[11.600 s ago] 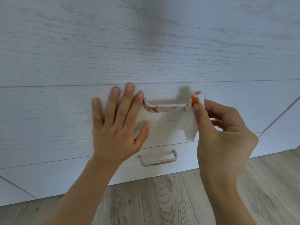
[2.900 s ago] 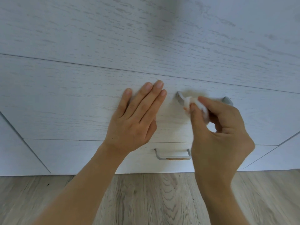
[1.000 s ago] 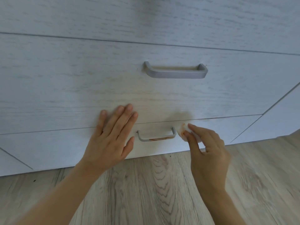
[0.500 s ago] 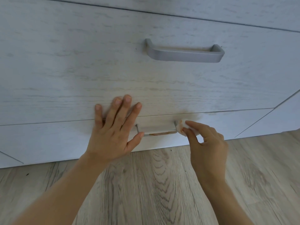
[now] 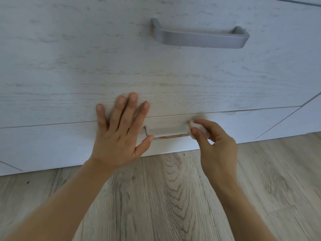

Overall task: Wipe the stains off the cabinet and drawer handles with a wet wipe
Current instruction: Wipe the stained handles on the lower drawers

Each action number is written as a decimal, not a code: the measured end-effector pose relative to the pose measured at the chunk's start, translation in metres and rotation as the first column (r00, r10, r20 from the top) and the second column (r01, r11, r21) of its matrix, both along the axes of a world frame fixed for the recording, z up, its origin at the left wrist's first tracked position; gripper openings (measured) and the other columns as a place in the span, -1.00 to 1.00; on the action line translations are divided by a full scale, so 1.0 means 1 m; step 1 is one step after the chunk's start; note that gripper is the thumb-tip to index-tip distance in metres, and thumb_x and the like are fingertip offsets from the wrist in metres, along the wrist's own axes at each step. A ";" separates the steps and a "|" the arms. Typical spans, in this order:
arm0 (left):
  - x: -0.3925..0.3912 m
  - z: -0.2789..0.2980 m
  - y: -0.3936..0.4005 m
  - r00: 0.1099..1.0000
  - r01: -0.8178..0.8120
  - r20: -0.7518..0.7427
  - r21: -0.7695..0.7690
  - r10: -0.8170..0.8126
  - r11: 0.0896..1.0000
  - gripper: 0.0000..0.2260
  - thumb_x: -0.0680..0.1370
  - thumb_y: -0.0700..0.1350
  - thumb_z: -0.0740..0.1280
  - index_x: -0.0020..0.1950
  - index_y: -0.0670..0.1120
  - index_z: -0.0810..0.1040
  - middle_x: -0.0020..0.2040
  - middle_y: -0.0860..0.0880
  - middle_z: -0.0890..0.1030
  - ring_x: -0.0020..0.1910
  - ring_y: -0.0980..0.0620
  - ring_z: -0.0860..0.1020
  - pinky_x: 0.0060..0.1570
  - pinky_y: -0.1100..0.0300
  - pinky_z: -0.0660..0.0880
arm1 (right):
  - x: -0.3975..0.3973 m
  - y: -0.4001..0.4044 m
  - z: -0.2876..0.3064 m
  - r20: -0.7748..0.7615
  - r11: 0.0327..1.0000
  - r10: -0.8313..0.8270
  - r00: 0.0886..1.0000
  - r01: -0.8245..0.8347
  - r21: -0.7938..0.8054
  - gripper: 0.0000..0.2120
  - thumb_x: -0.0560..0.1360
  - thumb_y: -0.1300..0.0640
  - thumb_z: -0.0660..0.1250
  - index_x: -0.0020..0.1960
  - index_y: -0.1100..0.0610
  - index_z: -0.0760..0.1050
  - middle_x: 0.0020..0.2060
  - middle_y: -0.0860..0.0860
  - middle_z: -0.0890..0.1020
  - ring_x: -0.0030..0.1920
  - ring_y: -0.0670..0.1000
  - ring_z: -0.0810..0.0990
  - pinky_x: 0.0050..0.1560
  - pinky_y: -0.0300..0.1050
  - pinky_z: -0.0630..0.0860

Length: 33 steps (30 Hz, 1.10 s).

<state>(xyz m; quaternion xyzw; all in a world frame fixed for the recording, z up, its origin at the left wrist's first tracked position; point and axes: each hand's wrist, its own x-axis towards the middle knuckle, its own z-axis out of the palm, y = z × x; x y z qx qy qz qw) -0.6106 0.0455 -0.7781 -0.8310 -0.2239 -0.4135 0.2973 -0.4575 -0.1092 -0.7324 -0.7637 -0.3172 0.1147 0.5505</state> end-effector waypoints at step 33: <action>0.005 -0.007 -0.006 0.998 -0.058 -0.004 -0.022 0.058 0.998 -0.35 0.61 0.18 -0.10 0.54 -0.14 -0.27 0.52 -0.07 -0.36 0.50 -0.04 -0.34 0.41 -0.08 -0.37 | -0.032 -0.002 -0.026 0.002 0.963 -0.142 0.990 0.137 0.234 -0.76 0.39 0.17 0.48 -0.15 -0.16 0.55 -0.20 -0.22 0.64 -0.11 -0.17 0.62 -0.09 -0.38 0.52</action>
